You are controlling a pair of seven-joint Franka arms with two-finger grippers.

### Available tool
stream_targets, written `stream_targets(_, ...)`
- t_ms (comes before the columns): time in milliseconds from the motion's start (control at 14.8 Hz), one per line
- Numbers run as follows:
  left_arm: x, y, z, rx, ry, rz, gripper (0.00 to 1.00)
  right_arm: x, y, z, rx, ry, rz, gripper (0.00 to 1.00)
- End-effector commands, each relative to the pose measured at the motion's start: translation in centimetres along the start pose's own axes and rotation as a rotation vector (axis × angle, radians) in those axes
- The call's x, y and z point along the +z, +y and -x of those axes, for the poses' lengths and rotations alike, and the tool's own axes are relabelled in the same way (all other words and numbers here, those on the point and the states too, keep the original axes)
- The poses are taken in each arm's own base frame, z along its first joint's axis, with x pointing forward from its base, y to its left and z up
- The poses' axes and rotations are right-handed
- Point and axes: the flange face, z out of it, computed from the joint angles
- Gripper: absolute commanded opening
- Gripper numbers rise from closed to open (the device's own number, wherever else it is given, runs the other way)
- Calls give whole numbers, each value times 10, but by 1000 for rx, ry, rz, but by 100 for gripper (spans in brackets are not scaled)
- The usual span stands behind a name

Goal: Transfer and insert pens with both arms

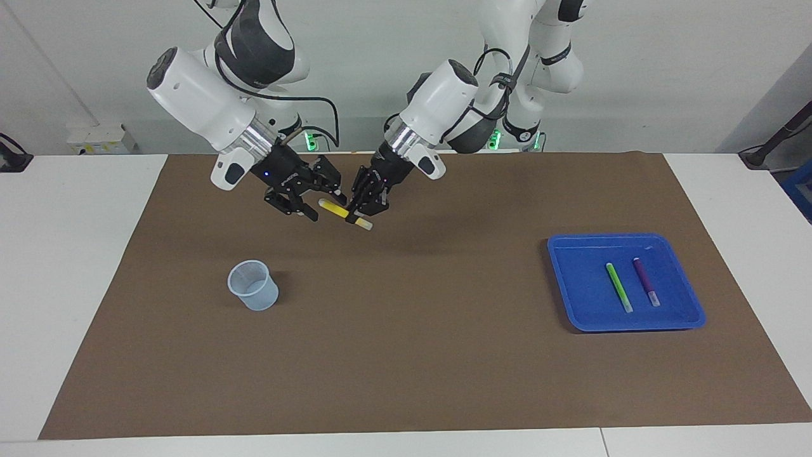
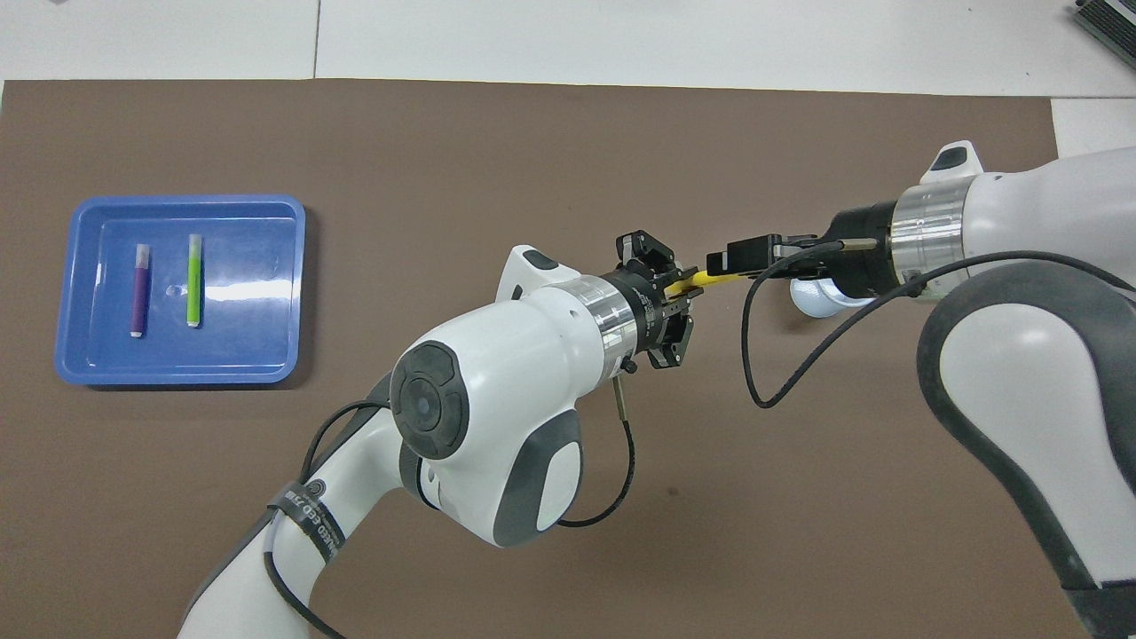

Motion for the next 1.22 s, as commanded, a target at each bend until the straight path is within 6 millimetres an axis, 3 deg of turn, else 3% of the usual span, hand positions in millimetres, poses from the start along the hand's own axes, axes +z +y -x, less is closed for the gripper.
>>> stream_targets(0,1,-4,-5,-23,-9,21,0,3,-1,-1,-1,5,-22,45)
stream_targets(338,1,-4,-4,-20,-17,34,0,3,-1,-2,-1,8,-22,40)
stream_targets(1083,2,-15,5,6,-38,48,0,6,-6,-1,-19,4,-18,9)
stream_targets(1150,2,-14,5,5,-38,49,0,6,-6,-1,-21,4,-18,3)
